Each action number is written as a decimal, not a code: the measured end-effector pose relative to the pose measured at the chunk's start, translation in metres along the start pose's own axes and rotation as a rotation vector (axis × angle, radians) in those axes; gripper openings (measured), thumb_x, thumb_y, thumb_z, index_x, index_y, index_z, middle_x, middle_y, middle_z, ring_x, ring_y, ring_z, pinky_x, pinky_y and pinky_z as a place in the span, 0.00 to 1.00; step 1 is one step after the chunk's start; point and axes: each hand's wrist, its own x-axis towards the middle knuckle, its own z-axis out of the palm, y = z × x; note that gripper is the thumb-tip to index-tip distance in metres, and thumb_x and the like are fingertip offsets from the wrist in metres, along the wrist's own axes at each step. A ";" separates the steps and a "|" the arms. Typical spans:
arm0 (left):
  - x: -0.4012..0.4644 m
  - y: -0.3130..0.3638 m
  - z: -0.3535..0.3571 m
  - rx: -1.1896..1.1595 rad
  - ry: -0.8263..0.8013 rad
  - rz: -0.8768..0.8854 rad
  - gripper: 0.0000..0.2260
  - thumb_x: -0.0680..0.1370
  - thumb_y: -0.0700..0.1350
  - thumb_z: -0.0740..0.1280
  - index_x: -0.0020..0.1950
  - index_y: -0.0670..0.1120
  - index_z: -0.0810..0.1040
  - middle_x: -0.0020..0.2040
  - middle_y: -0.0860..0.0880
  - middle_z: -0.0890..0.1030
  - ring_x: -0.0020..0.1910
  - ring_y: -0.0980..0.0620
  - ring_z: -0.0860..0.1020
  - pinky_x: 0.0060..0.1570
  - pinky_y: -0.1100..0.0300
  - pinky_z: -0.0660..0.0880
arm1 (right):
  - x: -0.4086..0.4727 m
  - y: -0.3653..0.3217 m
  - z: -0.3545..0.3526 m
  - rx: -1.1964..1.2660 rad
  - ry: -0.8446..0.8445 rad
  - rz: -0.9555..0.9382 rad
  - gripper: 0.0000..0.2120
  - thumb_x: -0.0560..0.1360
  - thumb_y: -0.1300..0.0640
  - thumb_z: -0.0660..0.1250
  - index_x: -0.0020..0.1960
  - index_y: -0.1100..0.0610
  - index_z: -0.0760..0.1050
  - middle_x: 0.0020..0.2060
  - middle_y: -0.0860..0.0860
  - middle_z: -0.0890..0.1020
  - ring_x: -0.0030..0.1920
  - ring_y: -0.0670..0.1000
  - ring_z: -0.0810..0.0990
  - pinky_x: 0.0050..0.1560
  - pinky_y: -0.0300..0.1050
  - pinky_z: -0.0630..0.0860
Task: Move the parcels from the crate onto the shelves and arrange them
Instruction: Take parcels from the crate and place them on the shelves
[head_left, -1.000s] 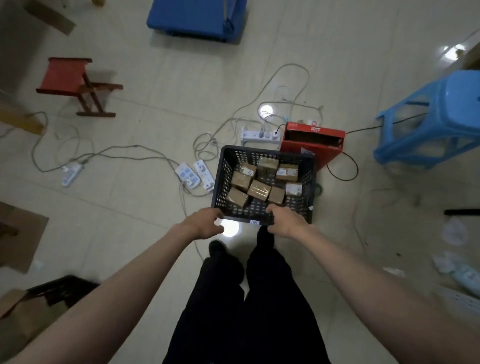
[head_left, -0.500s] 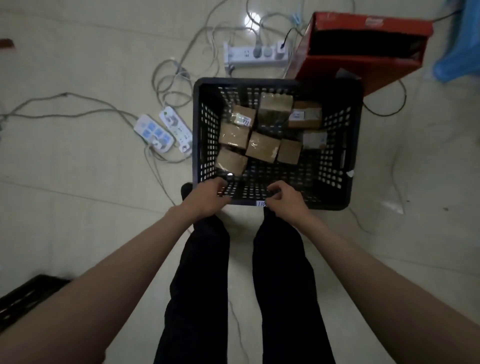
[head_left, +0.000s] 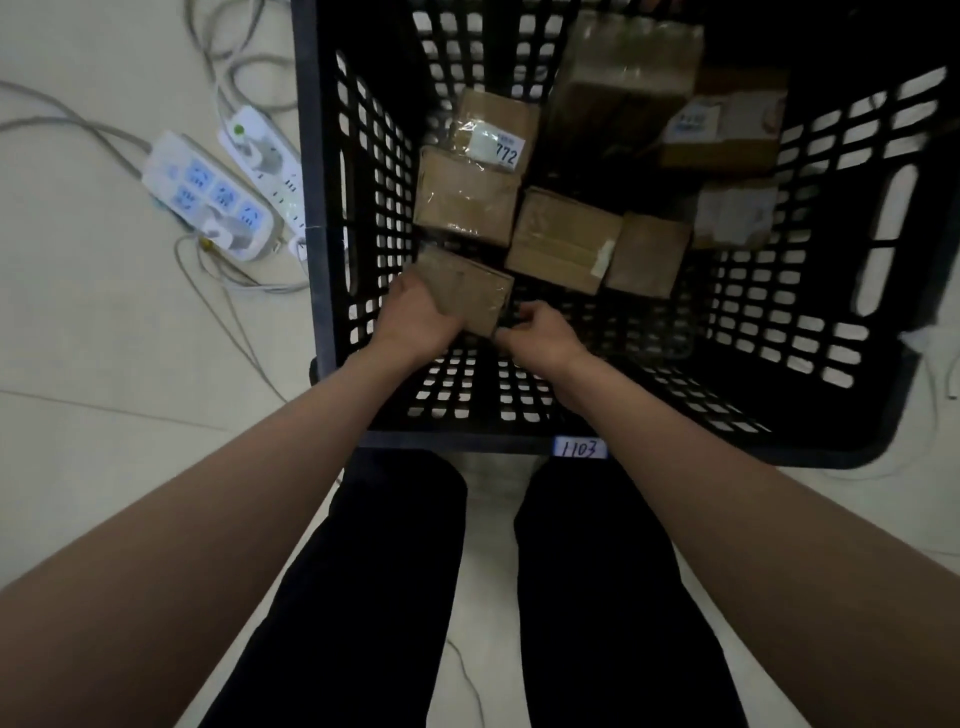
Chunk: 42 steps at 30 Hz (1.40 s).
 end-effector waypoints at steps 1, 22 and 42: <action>0.007 -0.002 0.004 -0.007 0.006 -0.023 0.33 0.71 0.48 0.73 0.71 0.39 0.65 0.67 0.41 0.72 0.66 0.42 0.72 0.64 0.54 0.71 | 0.011 0.000 0.005 0.036 -0.004 0.013 0.27 0.75 0.56 0.72 0.71 0.58 0.68 0.60 0.55 0.80 0.60 0.55 0.80 0.65 0.50 0.75; -0.217 0.073 -0.078 -0.258 0.025 0.000 0.24 0.75 0.44 0.70 0.70 0.45 0.68 0.55 0.53 0.76 0.52 0.55 0.75 0.48 0.64 0.68 | -0.211 -0.026 -0.060 0.336 0.013 -0.053 0.20 0.82 0.54 0.55 0.73 0.43 0.65 0.65 0.52 0.76 0.61 0.53 0.79 0.53 0.50 0.82; -0.554 0.232 -0.230 -0.521 0.177 0.304 0.13 0.79 0.51 0.67 0.50 0.41 0.73 0.45 0.48 0.80 0.40 0.53 0.78 0.43 0.61 0.73 | -0.570 -0.113 -0.199 0.616 0.012 -0.253 0.20 0.76 0.55 0.70 0.66 0.48 0.69 0.59 0.52 0.80 0.56 0.57 0.82 0.45 0.50 0.81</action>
